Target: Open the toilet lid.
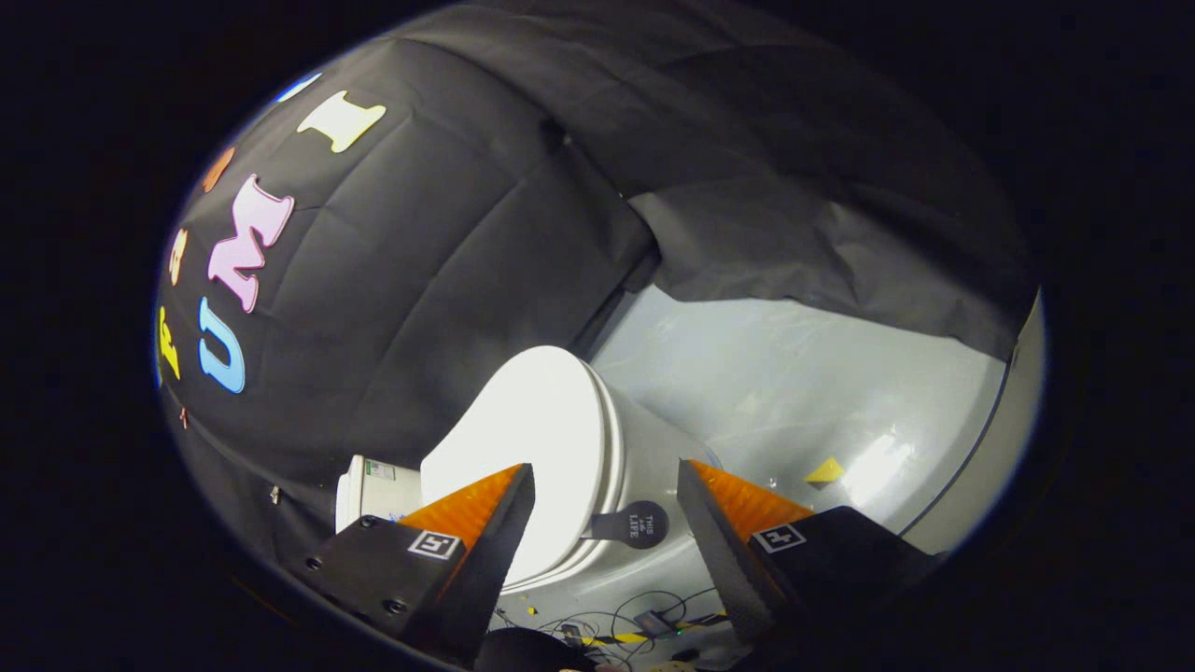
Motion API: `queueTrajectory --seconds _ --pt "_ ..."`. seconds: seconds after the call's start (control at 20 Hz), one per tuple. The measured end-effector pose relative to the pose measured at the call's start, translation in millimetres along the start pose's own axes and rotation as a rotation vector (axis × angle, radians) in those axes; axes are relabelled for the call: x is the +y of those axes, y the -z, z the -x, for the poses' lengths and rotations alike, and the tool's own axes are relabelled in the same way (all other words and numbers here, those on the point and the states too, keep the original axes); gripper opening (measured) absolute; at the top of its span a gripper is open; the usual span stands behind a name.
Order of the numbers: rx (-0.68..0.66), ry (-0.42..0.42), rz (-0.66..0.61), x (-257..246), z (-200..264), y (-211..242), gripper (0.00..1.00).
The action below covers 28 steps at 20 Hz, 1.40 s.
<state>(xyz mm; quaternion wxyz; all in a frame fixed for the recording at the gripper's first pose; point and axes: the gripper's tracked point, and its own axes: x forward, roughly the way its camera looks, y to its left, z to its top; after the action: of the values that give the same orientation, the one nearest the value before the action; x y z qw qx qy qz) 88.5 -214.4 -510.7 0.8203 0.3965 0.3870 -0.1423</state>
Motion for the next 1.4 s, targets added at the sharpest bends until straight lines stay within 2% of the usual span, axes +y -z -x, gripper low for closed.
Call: queueTrajectory --seconds 0.2,0.3,0.4,0.55,0.6,0.75,0.8,0.95,1.05,1.15,1.2,1.25,1.4 --pt "0.085 0.004 -0.057 -18 -20 17 0.97" --pt "0.136 -0.011 -0.082 -19 -28 26 0.92" --pt "0.177 -0.018 -0.107 -23 -37 38 0.92" --pt "0.235 -0.036 -0.135 -23 -46 52 0.79" --pt "0.247 -0.049 -0.144 -21 -48 55 0.79" --pt "0.276 -0.088 -0.167 -14 -53 65 0.59" --pt "0.282 -0.084 -0.160 -21 -47 63 0.59" --pt "0.229 -0.131 -0.254 -18 -49 58 0.35" --pt "0.225 -0.137 -0.237 -18 -51 62 0.20" --pt "0.225 -0.161 -0.207 -14 -48 59 0.20" --pt "0.182 -0.161 -0.243 -11 -57 52 0.20" --pt "0.210 -0.164 -0.248 -11 -46 54 0.05" --pt "0.204 -0.148 -0.206 -10 -46 55 0.05"
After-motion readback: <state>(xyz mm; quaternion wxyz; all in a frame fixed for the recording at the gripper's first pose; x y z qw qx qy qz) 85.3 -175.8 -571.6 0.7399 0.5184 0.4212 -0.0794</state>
